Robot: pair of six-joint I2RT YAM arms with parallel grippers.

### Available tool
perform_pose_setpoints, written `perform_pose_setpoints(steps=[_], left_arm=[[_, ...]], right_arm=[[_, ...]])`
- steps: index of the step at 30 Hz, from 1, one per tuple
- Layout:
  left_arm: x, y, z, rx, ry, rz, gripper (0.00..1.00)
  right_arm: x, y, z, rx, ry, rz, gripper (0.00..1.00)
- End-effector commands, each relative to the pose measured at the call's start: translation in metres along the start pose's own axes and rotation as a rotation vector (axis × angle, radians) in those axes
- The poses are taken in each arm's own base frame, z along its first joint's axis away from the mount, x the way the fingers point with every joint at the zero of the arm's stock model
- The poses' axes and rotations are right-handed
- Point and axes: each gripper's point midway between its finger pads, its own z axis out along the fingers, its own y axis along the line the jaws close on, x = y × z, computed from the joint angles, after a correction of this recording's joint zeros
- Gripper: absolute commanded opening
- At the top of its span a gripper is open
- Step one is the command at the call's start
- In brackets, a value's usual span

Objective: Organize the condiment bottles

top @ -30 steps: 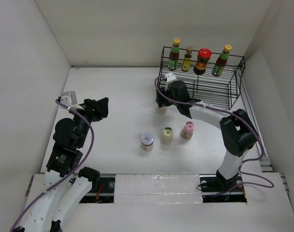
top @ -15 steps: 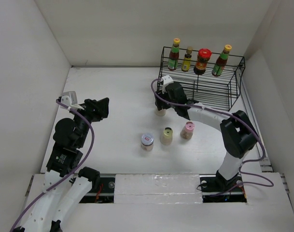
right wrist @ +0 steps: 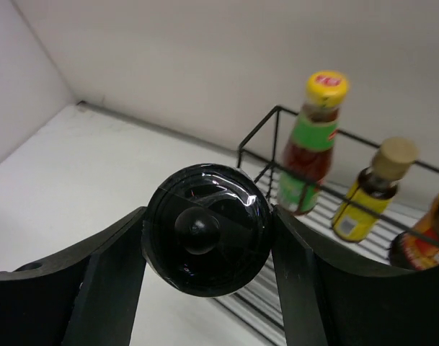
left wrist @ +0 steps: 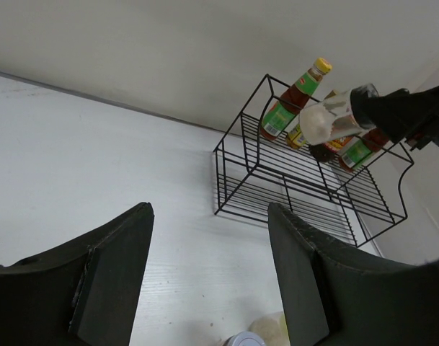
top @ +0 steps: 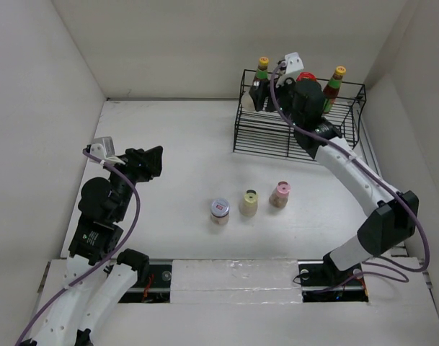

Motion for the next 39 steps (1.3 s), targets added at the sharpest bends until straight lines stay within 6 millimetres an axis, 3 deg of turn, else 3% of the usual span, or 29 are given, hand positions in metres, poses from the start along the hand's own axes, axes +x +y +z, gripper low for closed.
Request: perform_pose_setpoints(steps=[1,5,9,12,14,19,21,22,24,26,29,30,32,33,34,35,37,38,39], left_arm=[[-0.017,-0.007,-0.001,0.027,-0.060,0.004,0.60],[-0.017,-0.007,-0.001,0.027,-0.060,0.004,0.60],[-0.018,-0.005,-0.001,0.017,-0.065,0.003,0.60],[-0.017,-0.007,-0.001,0.025,-0.060,0.004,0.60],[-0.017,-0.007,-0.001,0.026,-0.060,0.004,0.60],[-0.017,-0.007,-0.001,0.026,-0.060,0.004,0.60],[-0.017,-0.007,-0.001,0.026,-0.060,0.004,0.60],[-0.017,-0.007,-0.001,0.026,-0.060,0.004,0.60],[-0.017,-0.007,-0.001,0.026,-0.060,0.004,0.60],[-0.017,-0.007,-0.001,0.026,-0.060,0.004,0.60],[-0.017,-0.007,-0.001,0.026,-0.060,0.004,0.60],[-0.017,-0.007,-0.001,0.026,-0.060,0.004,0.60],[-0.017,-0.007,-0.001,0.026,-0.060,0.004,0.61],[-0.017,-0.007,-0.001,0.026,-0.060,0.004,0.61],[-0.017,-0.007,-0.001,0.026,-0.060,0.004,0.61],[-0.018,-0.005,-0.001,0.017,-0.065,0.003,0.61],[-0.016,-0.004,-0.001,0.013,-0.057,0.005,0.64],[-0.016,-0.004,-0.001,0.013,-0.057,0.005,0.64],[-0.016,-0.004,-0.001,0.013,-0.057,0.005,0.66]], right_arm=[[-0.030,-0.014,0.014,0.002,-0.085,-0.016,0.38],[-0.028,-0.032,0.035,0.028,-0.064,-0.015,0.37],[-0.017,-0.032,0.040,0.021,-0.033,-0.022,0.37],[-0.005,-0.034,0.045,0.023,-0.004,-0.020,0.37],[0.015,-0.042,0.051,0.045,0.042,-0.016,0.37],[0.032,-0.049,0.057,0.056,0.083,-0.013,0.37],[0.045,-0.053,0.065,0.068,0.121,-0.010,0.43],[0.041,-0.053,0.067,0.068,0.119,-0.010,0.53],[0.051,-0.054,0.068,0.070,0.150,-0.008,0.63],[0.051,-0.054,0.068,0.070,0.150,-0.008,0.75],[0.026,-0.052,0.058,0.076,0.104,-0.012,0.84],[0.008,-0.052,0.048,0.082,0.064,-0.024,0.86],[-0.010,-0.050,0.036,0.101,0.020,-0.038,0.87],[-0.006,-0.045,0.030,0.099,0.028,-0.039,0.89],[-0.025,-0.040,0.017,0.098,-0.017,-0.063,0.89],[-0.031,-0.037,0.009,0.105,-0.035,-0.073,0.89],[-0.024,-0.013,-0.013,0.057,-0.041,-0.074,0.84],[-0.023,-0.003,-0.020,0.037,-0.058,-0.074,0.74],[-0.013,0.023,-0.027,-0.035,-0.053,-0.075,0.40]])
